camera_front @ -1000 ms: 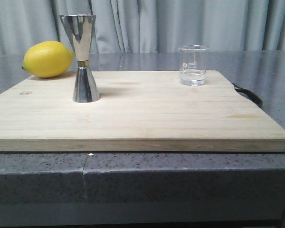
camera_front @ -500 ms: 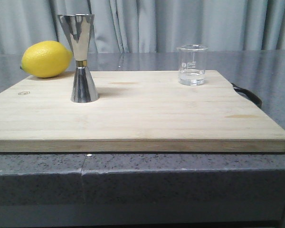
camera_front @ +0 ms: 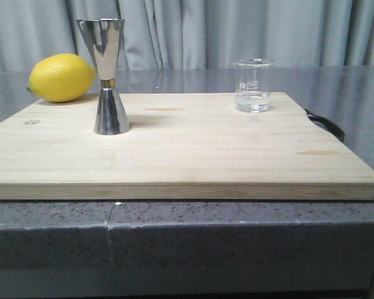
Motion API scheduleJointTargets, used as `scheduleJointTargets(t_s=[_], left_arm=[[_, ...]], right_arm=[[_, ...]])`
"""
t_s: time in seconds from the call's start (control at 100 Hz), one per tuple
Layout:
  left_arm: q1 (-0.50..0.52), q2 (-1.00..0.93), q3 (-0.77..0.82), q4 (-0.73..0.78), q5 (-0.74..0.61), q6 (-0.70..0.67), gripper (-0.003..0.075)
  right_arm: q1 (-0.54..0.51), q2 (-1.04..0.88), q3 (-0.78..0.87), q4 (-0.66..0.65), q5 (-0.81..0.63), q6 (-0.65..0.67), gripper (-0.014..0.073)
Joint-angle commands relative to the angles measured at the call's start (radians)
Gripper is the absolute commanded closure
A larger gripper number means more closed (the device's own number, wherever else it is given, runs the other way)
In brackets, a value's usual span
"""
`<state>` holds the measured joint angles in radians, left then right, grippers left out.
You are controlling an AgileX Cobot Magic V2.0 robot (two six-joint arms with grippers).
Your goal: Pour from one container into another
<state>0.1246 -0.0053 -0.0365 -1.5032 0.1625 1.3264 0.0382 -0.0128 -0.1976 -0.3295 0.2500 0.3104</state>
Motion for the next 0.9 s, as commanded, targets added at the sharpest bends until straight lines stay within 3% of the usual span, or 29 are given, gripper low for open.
scheduleJointTargets(t_s=[0.0,0.53,0.58,0.64,0.71,0.85,0.89], left_arm=[[-0.009,-0.020,-0.027,-0.095,0.018,0.001,0.0739],[-0.009,-0.020,-0.027,-0.114,0.025,0.001,0.0739],[-0.009,-0.020,-0.027,-0.067,0.027,0.001,0.0739],[-0.009,-0.020,-0.034,0.108,0.031,-0.011,0.0739],[-0.009,-0.020,-0.045,0.351,0.043,-0.234,0.0739],[-0.011,-0.022,-0.047,1.102,0.056,-1.155,0.0739],[-0.011,-0.022,-0.047,1.245,0.056,-1.405,0.0739]], right_arm=[[-0.004,0.018,-0.023,-0.019,-0.087,-0.001,0.0669],[-0.004,0.018,-0.023,-0.019,-0.087,-0.001,0.0669],[-0.004,0.018,-0.023,-0.019,-0.087,-0.001,0.0669],[-0.004,0.018,-0.023,-0.019,-0.087,-0.001,0.0669],[-0.004,0.018,-0.023,-0.019,-0.087,-0.001,0.0669],[-0.004,0.018,-0.023,-0.019,-0.087,-0.001,0.0669],[-0.004,0.018,-0.023,-0.019,-0.087,-0.001,0.0669]])
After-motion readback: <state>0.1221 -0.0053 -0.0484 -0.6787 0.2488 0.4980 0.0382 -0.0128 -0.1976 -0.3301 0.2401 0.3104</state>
